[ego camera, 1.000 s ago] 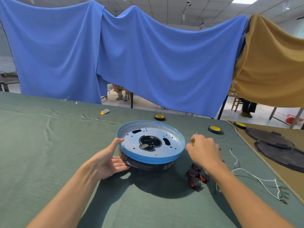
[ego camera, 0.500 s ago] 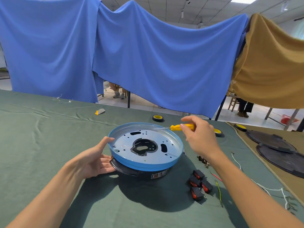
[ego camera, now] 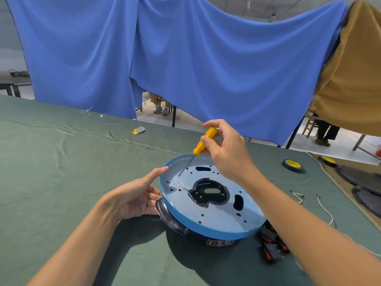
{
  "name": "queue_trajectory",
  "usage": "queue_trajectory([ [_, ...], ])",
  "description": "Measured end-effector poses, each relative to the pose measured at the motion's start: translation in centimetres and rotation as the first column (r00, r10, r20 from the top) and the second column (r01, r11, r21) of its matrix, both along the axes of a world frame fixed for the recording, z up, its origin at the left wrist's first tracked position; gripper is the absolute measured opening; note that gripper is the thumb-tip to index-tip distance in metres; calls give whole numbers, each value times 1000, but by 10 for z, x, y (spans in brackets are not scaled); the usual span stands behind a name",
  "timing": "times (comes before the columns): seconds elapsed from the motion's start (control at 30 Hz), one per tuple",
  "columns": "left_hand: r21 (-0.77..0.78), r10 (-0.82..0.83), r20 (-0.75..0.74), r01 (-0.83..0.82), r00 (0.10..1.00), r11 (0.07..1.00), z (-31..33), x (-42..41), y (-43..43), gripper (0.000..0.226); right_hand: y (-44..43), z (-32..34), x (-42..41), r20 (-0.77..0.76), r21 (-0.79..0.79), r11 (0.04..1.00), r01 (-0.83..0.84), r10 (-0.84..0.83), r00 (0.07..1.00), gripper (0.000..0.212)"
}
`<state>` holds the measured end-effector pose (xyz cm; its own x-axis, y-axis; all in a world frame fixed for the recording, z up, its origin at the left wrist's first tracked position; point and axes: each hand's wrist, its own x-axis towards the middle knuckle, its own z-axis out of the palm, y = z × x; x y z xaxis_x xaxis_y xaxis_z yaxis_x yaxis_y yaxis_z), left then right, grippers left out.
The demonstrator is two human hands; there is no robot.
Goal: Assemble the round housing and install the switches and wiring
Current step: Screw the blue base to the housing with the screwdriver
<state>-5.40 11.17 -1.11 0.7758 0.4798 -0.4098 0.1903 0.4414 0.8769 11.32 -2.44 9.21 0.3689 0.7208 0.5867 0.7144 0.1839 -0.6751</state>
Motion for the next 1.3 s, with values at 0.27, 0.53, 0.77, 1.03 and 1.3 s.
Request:
queue_trajectory([
  [0.27,25,-44,26,44,999,999,-5,-1,3,76,18,6,-27,244,-60,996,-71,84,966,21],
  [0.53,50,-57,41,55,997,997,-7,0,3,75,21,7,-30,297,-121,990,-68,101,949,25],
  [0.77,53,-43,32,41,999,998,-11,2,7,74,23,27,-28,301,-387,913,-129,257,918,21],
  [1.03,59,-36,18,35,999,998,-10,2,5,75,28,58,-28,216,-579,792,-191,375,901,19],
  [1.3,36,11,34,-12,999,999,-6,2,0,85,43,52,-34,598,-421,874,242,67,799,35],
])
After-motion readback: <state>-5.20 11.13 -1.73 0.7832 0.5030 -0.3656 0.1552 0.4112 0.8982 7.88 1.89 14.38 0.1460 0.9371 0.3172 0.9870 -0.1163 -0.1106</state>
